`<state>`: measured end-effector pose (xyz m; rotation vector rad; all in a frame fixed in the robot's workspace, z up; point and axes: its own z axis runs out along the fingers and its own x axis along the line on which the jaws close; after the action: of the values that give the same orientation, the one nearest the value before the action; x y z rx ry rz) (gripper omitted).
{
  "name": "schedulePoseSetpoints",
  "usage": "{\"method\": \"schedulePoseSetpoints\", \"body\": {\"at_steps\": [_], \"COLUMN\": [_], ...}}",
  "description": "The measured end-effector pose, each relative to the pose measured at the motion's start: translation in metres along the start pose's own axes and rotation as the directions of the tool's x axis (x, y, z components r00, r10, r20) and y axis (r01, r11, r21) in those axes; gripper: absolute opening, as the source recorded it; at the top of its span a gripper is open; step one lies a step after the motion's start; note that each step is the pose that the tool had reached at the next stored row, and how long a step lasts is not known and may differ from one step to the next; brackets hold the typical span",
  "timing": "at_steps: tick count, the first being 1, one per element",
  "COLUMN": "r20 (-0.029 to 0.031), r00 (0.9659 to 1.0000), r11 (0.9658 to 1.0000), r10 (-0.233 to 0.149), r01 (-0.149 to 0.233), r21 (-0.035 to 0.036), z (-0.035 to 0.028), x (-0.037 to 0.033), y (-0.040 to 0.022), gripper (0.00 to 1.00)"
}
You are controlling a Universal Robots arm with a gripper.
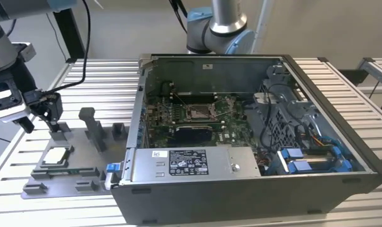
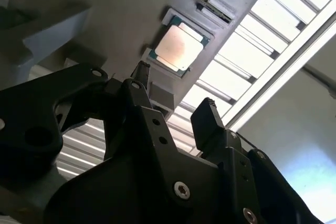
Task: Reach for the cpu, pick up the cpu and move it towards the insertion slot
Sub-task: 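Pick up the cpu and move it towards the insertion slot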
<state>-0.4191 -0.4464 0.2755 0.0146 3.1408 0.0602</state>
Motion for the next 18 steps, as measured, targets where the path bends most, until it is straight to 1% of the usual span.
{"method": "schedulePoseSetpoints", "body": {"at_steps": [6,15,18], "r20": [-0.0001,-0.0010,-0.0013], "r00": [1.0000,0.9990,0.9988], "r11": [1.0000,0.9990,0.9988], "r10": [-0.008,-0.044,-0.049], "r01": [0.008,0.044,0.049], "r21": [0.0001,-0.0006,-0.0005], "z": [0.0108,0.0272,0.0326], "x": [0.0002,0.0021,0.0026], "y": [-0.0023,-0.0057,-0.0065], "gripper": [1.00,1.00,1.00]}}
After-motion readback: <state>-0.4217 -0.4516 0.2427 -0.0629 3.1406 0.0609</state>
